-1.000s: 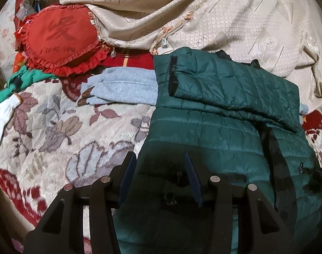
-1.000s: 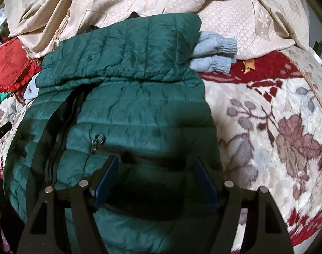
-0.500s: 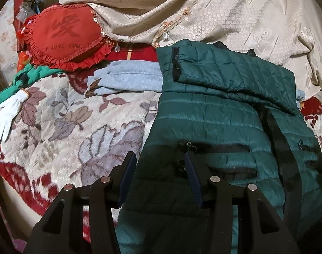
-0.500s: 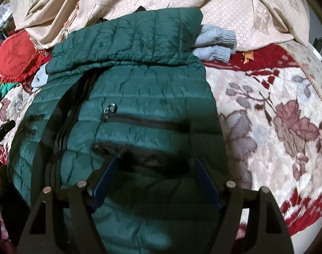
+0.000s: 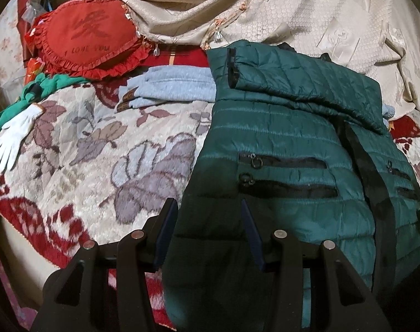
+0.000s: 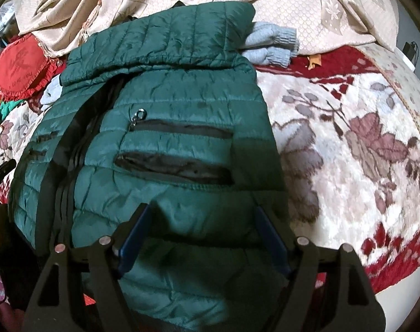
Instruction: Fold large clothes
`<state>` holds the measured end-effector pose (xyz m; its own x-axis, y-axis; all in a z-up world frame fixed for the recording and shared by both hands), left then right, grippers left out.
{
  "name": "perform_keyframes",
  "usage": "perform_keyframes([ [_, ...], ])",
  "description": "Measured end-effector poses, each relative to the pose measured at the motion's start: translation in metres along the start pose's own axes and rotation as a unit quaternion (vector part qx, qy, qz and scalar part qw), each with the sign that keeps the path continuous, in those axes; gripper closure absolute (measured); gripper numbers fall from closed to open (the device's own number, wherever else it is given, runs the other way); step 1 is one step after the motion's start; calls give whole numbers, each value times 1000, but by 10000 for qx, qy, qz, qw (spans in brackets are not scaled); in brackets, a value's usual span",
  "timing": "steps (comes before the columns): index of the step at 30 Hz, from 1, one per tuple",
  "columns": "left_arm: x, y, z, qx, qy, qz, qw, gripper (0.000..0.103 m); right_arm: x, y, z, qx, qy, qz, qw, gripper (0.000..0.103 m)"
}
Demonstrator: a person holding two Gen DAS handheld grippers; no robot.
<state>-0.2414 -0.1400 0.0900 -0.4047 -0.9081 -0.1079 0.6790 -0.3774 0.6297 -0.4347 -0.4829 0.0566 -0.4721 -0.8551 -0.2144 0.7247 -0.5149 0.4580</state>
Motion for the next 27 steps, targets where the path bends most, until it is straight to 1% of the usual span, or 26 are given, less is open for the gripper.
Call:
perform_keyframes([
  [7,-8,-10,1,-123,-155,142,9997,73,6,-10,4,-73,7,-20,10000,22],
  [10,-12,-16,0,-185,-150,170,9996,73,10,-14,5,-102,-6,-44,9999,22],
  [17,-19,-24,-4,-332,-250,286,9987,73,24,-18,5,-182,52,-288,9994,21],
  [21,-22,-28,-6,-438,-508,380,9970,73,28,-19,4,-225,-27,-283,9993,19],
  [23,-25,-30,-7,-470,-686,461,9955,73,31,-20,2,-299,18,-326,9990,19],
  [26,-29,-32,-8,-513,-837,583,9935,73,32,-21,2,-310,81,-328,9989,18],
  [27,-30,-34,-9,-557,-903,635,9923,70,32,-22,2,-320,112,-321,9989,18],
])
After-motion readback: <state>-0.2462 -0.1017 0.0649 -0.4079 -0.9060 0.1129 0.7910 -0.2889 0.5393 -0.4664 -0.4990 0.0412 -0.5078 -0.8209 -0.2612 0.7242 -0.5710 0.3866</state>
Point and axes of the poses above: each gripper's, at about its wrist camera, not at the fingertips, and z roughly against the way its jaws point, x to its right, y to its top, the point moved 2 cm from there along -z, roughly the way its jaws point, and after that the axes turned 8 degrees about -z, right-handed, at the moved point
